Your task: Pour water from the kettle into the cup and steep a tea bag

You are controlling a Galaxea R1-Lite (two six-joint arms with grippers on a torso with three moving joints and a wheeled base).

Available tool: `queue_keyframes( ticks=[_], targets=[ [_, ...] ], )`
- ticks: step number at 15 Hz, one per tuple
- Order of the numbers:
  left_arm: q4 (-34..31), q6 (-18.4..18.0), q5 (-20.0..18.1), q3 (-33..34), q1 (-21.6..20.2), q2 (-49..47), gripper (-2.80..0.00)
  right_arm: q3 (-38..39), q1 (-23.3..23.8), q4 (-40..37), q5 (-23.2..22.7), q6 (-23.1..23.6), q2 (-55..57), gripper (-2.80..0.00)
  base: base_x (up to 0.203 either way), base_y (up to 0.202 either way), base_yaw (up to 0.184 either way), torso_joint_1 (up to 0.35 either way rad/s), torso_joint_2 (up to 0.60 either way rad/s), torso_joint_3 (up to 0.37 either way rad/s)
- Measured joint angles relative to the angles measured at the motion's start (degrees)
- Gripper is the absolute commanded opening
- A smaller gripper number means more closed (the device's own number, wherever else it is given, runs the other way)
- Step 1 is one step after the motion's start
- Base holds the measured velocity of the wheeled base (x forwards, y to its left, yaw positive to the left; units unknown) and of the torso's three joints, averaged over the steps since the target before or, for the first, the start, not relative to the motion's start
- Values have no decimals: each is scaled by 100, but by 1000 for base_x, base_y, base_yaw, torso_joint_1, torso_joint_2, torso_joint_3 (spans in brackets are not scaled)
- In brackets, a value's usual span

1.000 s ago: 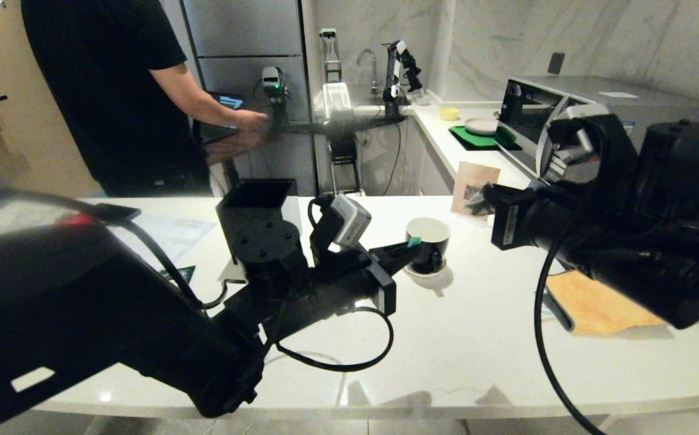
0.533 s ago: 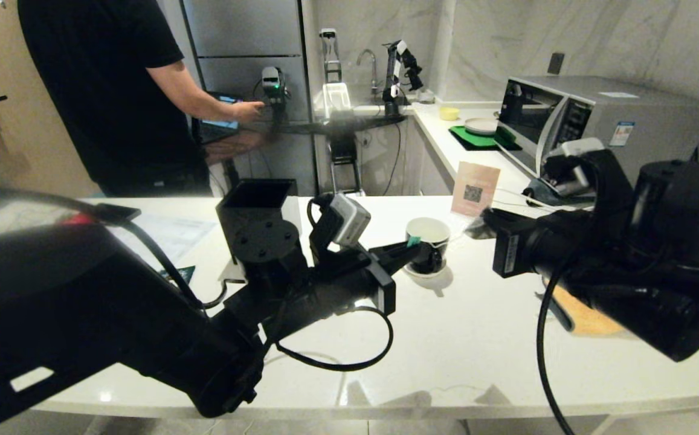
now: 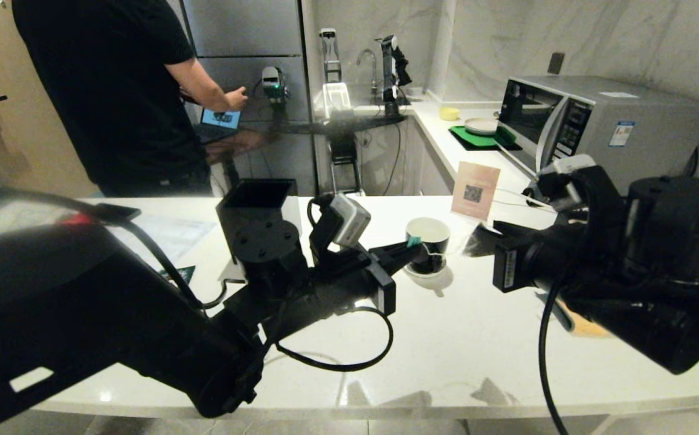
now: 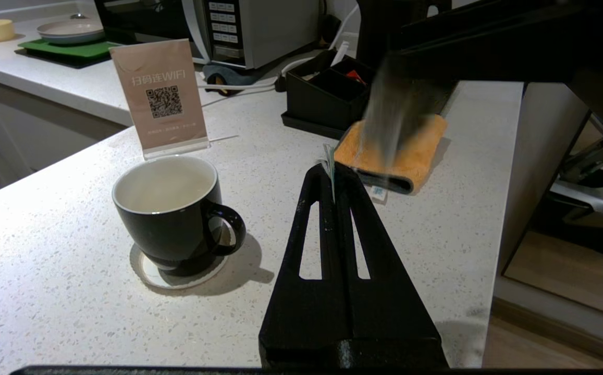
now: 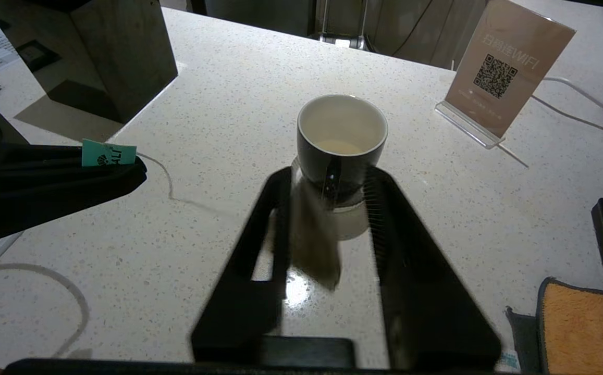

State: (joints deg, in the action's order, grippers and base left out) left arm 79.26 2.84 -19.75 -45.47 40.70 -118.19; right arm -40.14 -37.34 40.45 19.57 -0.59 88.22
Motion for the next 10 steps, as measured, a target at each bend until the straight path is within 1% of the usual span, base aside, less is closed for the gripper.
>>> queue_keyframes(
  ticks=[5, 10],
  targets=[
    [1, -1, 8, 13, 2, 18, -280, 161, 5, 17, 33, 1, -60, 0, 0, 0, 0, 0, 0, 0],
    [144, 0, 6, 254, 0, 64, -280, 224, 9, 34, 59, 14, -176, 0, 0, 0, 0, 0, 0, 0]
  ],
)
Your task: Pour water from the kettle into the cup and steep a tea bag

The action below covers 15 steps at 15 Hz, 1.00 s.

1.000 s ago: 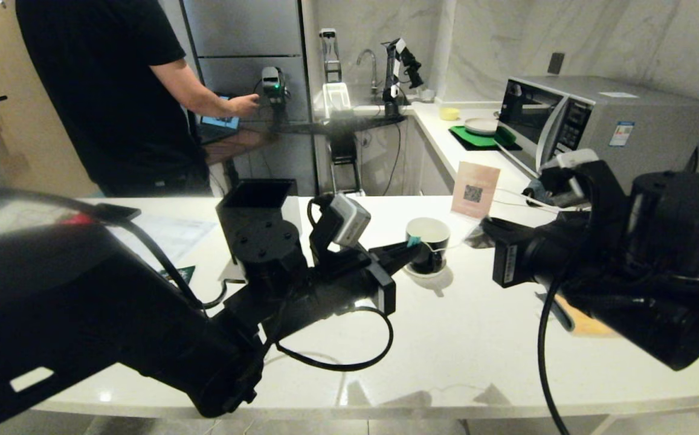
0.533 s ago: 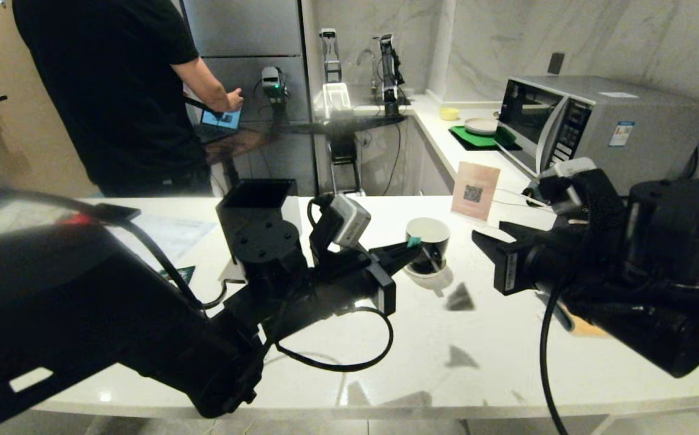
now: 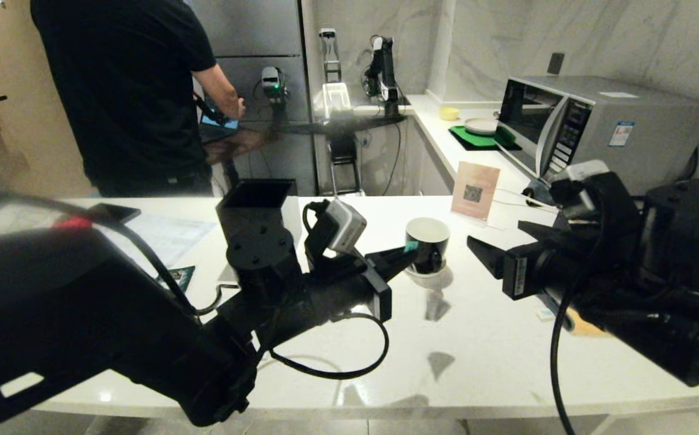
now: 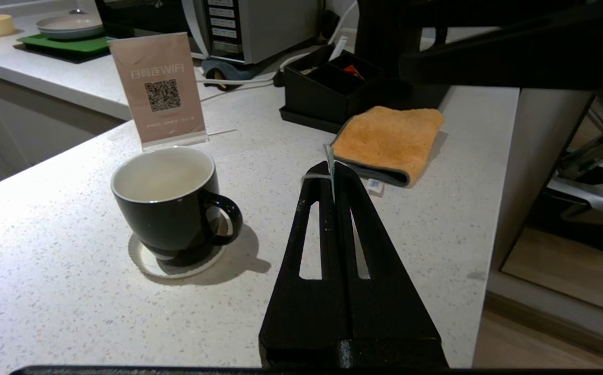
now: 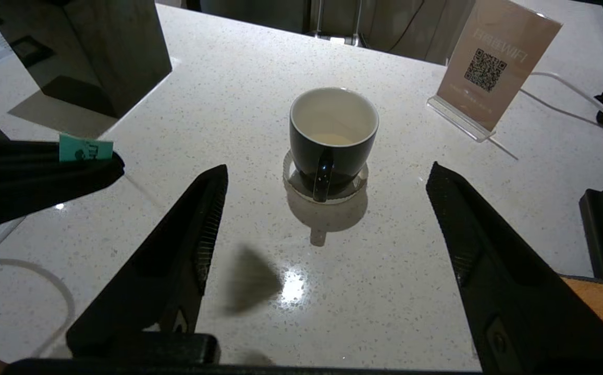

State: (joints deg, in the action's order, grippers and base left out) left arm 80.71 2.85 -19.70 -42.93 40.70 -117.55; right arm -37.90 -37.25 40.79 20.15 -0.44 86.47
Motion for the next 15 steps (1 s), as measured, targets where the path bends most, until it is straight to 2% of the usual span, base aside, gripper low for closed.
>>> queue_keyframes(
  ticks=[4, 8, 9, 10, 15],
  targets=[
    [39, -1, 2, 54, 30, 10, -280, -18, 18, 437, 20, -7, -23, 0, 0, 0, 0, 0, 0, 0],
    [39, 0, 2, 79, 72, 15, -280, 173, 136, 460, 68, -1, -200, 0, 0, 0, 0, 0, 0, 0],
    [36, 0, 2, 87, 78, 13, -280, 299, 195, 465, 74, 0, -290, -244, 0, 0, 0, 0, 0, 0],
    [41, 0, 0, 98, 93, 13, -280, 443, 257, 471, 74, 0, -400, -280, 0, 0, 0, 0, 0, 0],
    [46, -7, 86, 126, 171, 8, -280, 990, 609, 471, 73, -7, -960, -280, 0, 0, 0, 0, 0, 0]
  ],
)
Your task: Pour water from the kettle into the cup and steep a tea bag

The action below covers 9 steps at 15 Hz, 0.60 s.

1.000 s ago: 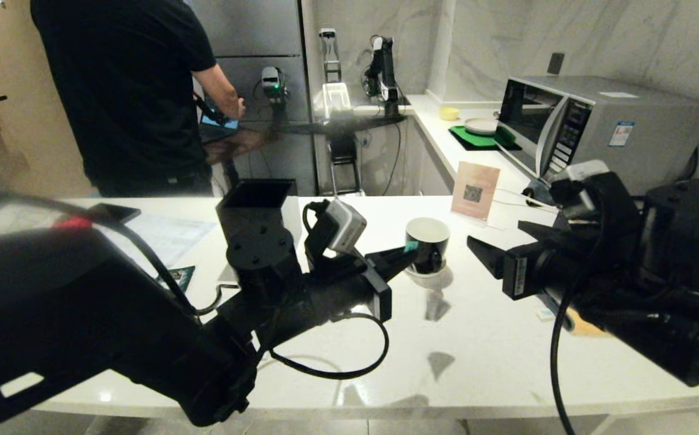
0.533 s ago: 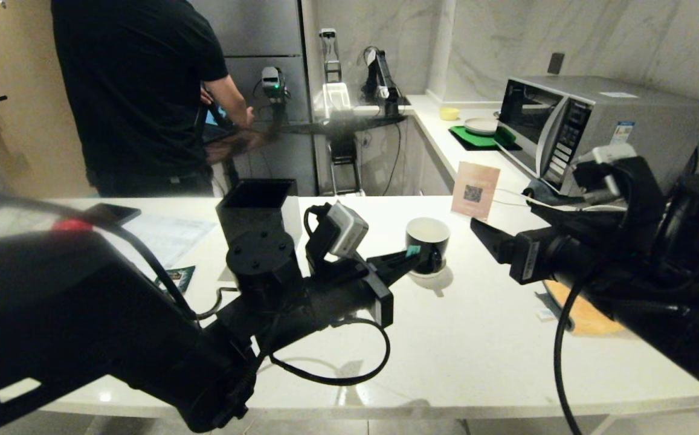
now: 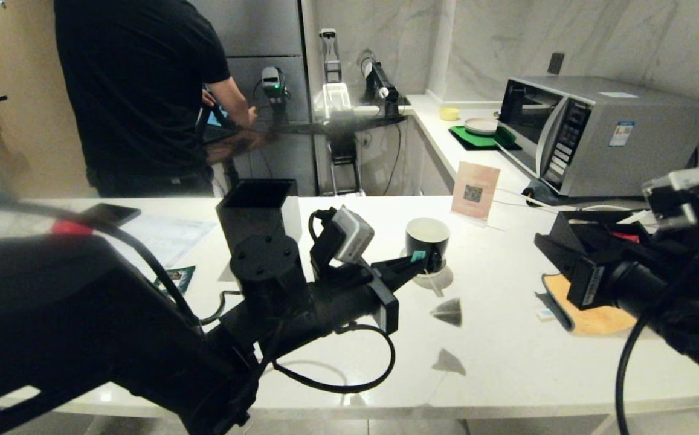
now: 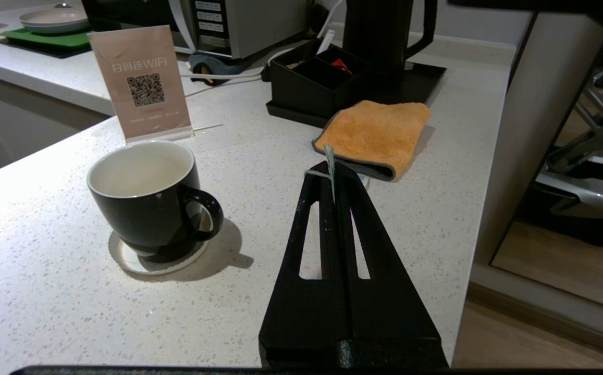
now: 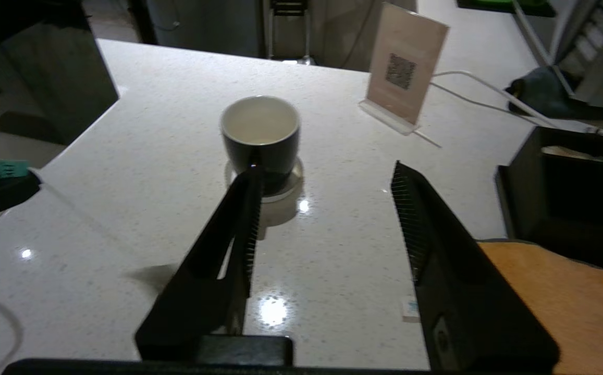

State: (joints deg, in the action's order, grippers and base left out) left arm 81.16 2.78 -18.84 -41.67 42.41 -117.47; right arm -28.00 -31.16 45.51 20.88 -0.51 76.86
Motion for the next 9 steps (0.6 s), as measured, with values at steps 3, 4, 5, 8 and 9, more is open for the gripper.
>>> queue_keyframes(
  ticks=[3, 4, 5, 8, 9],
  targets=[
    [-2, -2, 4, 2, 11, 0, -280, 195, 440, 11, 0, -2, -295, -280, 0, 0, 0, 0, 0, 0],
    [1, 0, 7, 24, 15, 0, -280, 306, 633, 14, 1, 0, -412, -280, 0, 0, 0, 0, 0, 0],
    [5, 0, 14, 62, 12, 0, -280, 438, 819, 11, 1, 0, -537, -280, 0, 0, 0, 0, 0, 0],
    [19, 0, 30, 231, 15, -6, -280, 962, 1340, -5, 4, 40, -1025, -280, 0, 0, 0, 0, 0, 0],
    [20, -4, 32, 286, 15, -12, -280, 1167, 1445, -24, 15, 56, -1229, -280, 0, 0, 0, 0, 0, 0]
  ],
)
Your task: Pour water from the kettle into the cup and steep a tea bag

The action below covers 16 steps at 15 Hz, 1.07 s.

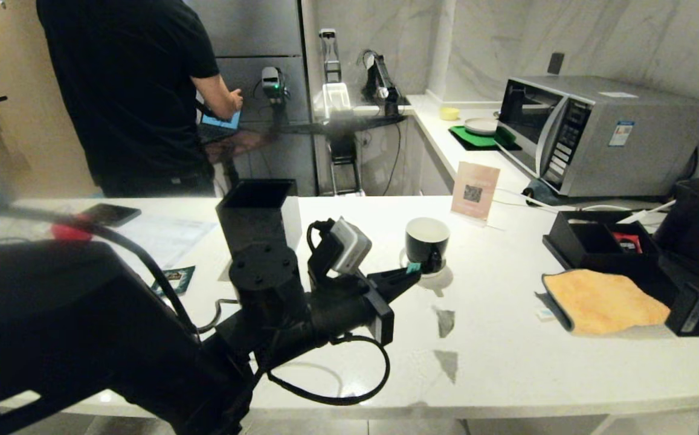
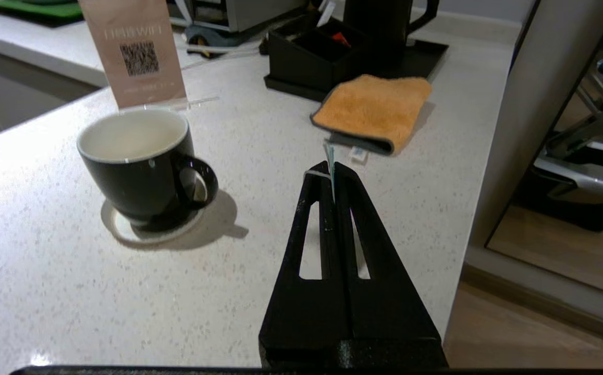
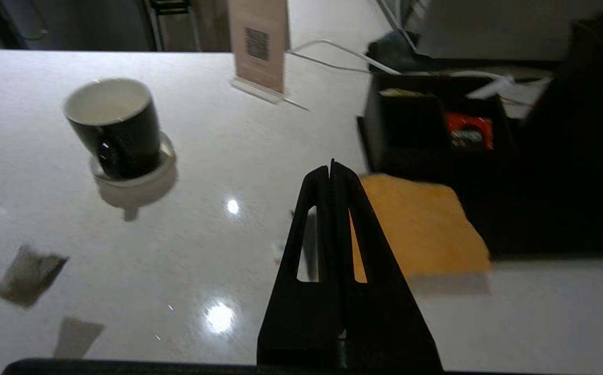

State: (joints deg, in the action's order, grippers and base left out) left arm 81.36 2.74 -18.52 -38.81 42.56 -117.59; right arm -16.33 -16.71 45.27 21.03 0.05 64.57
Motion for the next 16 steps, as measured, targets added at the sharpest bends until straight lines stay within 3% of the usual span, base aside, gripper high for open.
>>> queue_keyframes(
  ticks=[6, 9, 11, 14, 16],
  targets=[
    [0, -13, -10, 81, 7, -124, -280, 1287, 184, -81, 527, 91, -1114, -280, 0, 0, 0, 0, 0, 0],
    [3, -13, -11, 86, 9, -176, -280, 1570, 667, -366, 590, 355, -1526, -280, 0, 0, 0, 0, 0, 0],
    [2, -15, -17, 86, 22, -189, -280, 1611, 1042, -822, 586, 501, -1840, -280, 0, 0, 0, 0, 0, 0],
    [110, -7, -20, 84, 30, -215, -280, 1624, 1193, -1439, 470, 592, -2496, -280, 0, 0, 0, 0, 0, 0],
    [127, -11, -20, 81, 33, -245, -280, 1622, 1192, -1894, 17, 631, -3132, -280, 0, 0, 0, 0, 0, 0]
  ],
)
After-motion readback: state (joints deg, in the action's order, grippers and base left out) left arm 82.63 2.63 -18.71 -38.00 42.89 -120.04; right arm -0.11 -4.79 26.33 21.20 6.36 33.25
